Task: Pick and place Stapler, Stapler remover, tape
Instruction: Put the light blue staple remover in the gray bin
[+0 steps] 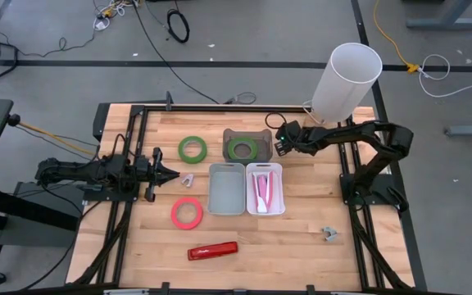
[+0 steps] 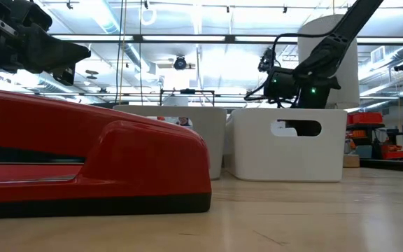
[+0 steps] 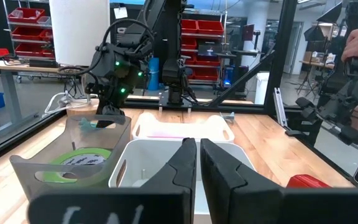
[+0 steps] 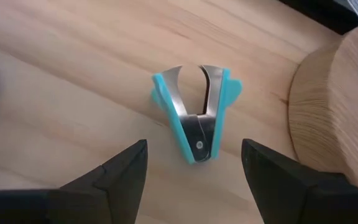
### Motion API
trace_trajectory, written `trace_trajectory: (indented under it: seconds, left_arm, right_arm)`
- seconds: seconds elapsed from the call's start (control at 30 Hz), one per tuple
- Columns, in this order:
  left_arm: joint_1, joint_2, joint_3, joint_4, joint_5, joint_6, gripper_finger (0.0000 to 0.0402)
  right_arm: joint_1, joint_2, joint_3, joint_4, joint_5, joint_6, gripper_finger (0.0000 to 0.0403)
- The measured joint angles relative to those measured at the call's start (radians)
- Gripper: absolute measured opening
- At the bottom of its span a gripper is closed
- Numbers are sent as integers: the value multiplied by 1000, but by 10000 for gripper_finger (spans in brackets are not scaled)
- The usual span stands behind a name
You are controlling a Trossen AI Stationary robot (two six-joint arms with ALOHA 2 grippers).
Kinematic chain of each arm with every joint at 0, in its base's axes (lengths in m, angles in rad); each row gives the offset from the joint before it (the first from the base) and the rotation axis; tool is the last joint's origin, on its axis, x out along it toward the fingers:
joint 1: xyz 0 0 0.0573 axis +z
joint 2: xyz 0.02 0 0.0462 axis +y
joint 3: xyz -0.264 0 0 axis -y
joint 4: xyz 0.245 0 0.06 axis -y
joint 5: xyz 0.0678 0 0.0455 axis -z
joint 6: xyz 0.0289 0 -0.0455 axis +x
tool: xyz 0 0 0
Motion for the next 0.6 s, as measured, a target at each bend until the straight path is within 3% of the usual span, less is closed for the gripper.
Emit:
trace_trajectory:
  seconds: [0.6]
  left_arm:
    - [0, 0, 0, 0, 0, 0, 28]
  right_arm:
    - [-71, 29, 0, 40, -36, -3, 252]
